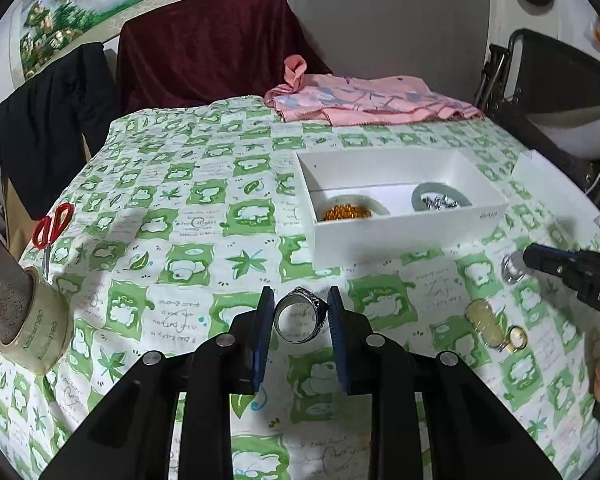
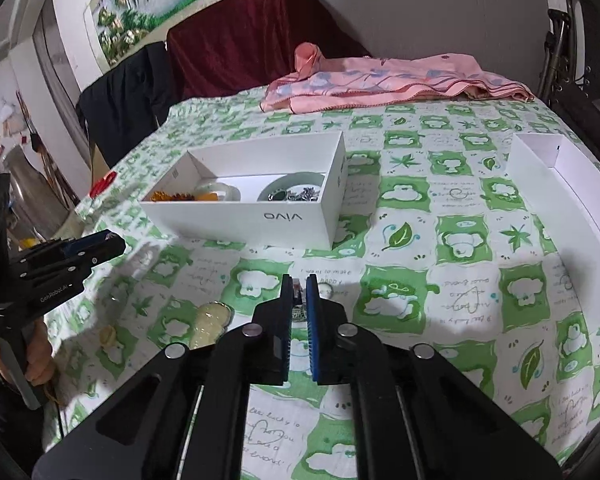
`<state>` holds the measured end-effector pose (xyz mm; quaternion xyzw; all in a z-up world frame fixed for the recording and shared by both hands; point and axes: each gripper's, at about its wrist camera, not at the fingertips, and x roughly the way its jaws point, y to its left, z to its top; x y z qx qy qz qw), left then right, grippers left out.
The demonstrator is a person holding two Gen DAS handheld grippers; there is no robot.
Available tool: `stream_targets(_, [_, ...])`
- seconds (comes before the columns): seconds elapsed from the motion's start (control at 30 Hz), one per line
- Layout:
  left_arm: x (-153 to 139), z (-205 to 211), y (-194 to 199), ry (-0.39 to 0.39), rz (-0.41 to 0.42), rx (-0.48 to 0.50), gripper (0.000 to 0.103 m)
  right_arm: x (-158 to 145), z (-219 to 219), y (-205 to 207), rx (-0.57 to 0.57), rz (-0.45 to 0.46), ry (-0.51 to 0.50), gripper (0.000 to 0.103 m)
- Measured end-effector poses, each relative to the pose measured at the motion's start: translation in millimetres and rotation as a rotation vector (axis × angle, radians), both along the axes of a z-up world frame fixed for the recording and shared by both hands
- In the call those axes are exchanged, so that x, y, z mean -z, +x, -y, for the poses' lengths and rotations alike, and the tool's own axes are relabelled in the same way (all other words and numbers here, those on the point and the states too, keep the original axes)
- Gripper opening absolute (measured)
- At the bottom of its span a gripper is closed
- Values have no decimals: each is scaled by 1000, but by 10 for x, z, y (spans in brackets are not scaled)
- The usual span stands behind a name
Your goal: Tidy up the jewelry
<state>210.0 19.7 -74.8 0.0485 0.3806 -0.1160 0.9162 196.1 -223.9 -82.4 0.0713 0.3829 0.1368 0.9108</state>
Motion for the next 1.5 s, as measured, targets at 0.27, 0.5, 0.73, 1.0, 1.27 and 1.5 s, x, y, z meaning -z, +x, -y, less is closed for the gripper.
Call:
stream_targets(0.27, [20,2,12,-1,-11,5,27,27,-20,8,-17,-18,-9,28])
stream_targets(0.5, [22,8,14,4,-12,6,27,70,-177,-22,-53,-17,-88,35])
stream_targets(0.73, [39,19,15,8,-12,8,27,106,-120,25,-31,-41,-54,12])
stream_targets(1.0, [16,-3,9,-4,-6,5,27,-1,-17,-27,-20,-10,18,0])
stream_targets(1.27, [15,-11,20,-2,-13,5,27,19,-21,-37,-37,-38,35,31])
stream_targets(1.5, [24,-9,15,0,-12,7,27,141,-314,-40,-88,-71,-83,41])
